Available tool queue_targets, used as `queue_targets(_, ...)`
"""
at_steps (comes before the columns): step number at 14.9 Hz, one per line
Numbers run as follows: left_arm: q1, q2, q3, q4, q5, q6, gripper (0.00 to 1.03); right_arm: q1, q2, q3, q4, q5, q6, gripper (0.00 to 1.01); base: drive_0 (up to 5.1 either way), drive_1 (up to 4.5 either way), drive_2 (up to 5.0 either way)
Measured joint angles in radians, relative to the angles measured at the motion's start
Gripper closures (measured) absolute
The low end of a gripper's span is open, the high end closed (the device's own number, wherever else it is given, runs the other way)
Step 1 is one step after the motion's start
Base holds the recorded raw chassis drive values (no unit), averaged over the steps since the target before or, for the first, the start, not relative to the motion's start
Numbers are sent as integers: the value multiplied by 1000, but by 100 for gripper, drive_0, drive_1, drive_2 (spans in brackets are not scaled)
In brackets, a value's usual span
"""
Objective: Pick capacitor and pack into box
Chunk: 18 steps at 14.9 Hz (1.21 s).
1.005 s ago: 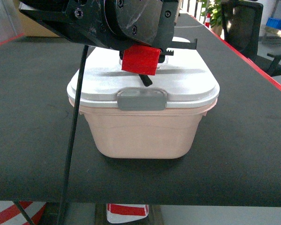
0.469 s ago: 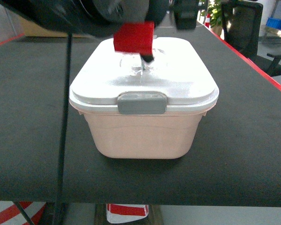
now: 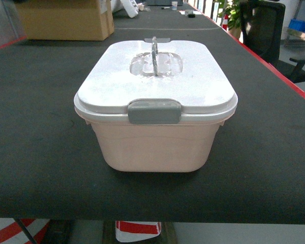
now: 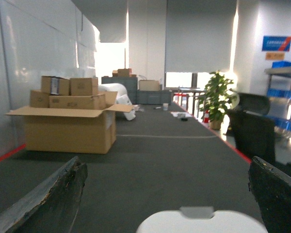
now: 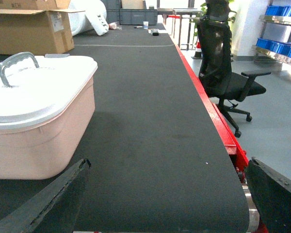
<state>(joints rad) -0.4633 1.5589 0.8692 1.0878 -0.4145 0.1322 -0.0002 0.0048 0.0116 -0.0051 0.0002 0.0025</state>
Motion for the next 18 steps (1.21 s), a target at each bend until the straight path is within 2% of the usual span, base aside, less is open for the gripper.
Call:
queue_targets(2,75,-135,-154,-13,43,11,5,0,0,0,0,0,0,3,0,0,0)
queue_targets(6,259,-385,-437,-132,117,2,5,0,0,0,0,0,0,3,0,0,0)
queue_targets(8,348,-426,-521,-185,186,-24,6,0,0,0,0,0,0,3,0,0,0)
queue_targets(9,428,-480,-556,-290,322,-63,18,0,0,0,0,0,0,3,0,0,0)
queue_targets(10,465,-526,-616,-315,389,-95,30,0,0,0,0,1,0,3,0,0,0)
queue_targets(11,462,-657,-710,-348,414,-125,71,0,0,0,0,0,0,3,0,0,0)
queue_targets(13,462,-766,-769,-410,414,-130,102,0,0,0,0,0,0,3,0,0,0)
queue_targets(16,462,-920,-817,-510,414,-129,101,0,0,0,0,0,0,3,0,0,0)
queue_targets(17,462,-932,-854,-471,414,-129,101,0,0,0,0,0,0,3,0,0,0)
queue_targets(18,462,-975,-856,-526,414,-129,101,0,0,0,0,0,0,3,0,0,0)
